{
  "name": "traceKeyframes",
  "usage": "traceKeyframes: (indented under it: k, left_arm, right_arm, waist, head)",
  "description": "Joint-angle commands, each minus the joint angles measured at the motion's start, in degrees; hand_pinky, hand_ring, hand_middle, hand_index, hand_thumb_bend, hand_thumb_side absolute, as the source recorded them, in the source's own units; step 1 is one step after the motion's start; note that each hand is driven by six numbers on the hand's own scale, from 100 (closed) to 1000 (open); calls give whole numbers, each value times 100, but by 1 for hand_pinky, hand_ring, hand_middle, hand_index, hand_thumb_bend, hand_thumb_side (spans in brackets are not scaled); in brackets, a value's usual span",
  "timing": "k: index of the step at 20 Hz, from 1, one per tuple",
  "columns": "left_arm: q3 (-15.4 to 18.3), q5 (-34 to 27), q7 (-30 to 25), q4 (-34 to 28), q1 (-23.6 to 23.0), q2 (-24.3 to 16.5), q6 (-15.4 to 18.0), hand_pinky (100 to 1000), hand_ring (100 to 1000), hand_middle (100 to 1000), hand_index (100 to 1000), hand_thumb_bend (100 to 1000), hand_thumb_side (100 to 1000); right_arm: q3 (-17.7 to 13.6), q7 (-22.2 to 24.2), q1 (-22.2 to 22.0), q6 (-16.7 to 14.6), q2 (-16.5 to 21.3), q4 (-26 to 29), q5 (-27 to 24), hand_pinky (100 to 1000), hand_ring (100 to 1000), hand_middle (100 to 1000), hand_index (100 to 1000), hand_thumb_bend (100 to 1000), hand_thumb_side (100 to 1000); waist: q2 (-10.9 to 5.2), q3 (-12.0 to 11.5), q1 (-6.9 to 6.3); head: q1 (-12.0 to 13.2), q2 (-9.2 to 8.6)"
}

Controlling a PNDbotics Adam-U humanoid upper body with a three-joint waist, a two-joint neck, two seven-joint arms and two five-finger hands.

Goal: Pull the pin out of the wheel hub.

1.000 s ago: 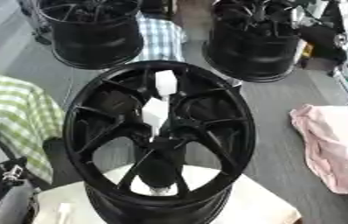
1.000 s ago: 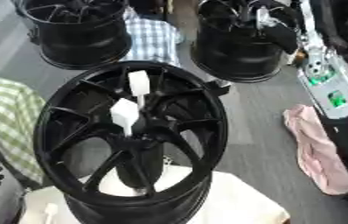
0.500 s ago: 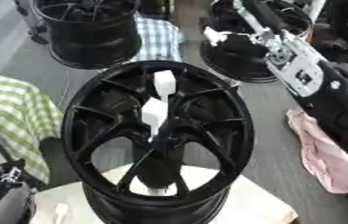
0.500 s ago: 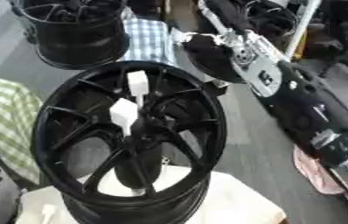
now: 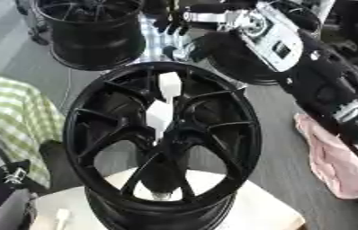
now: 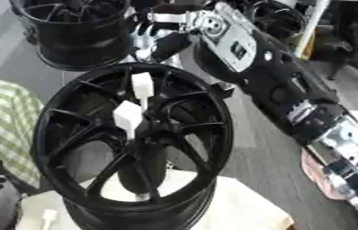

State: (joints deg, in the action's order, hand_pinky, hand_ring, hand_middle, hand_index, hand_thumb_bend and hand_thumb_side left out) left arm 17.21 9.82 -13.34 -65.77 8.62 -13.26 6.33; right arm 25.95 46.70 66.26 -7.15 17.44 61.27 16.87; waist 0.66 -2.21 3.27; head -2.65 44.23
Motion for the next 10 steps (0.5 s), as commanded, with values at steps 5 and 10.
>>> traceKeyframes:
  k: [5,10]
  left_arm:
    - [41,14,-18,-111,45,-185,18,694,642,624,777,340,605]
    - [32,17,-27,-114,57,-181,20,694,642,624,777,341,605]
  right_arm:
    - [-80,525,141,316,113,243,-100,853,890,883,968,175,587]
    - [54,527,132,378,-68,-43,102,870,922,909,977,173,520]
  waist:
    - [-78,12,-31]
    - [-72,-10,-35]
  head:
    - [8,-11]
    - [-18,-11]
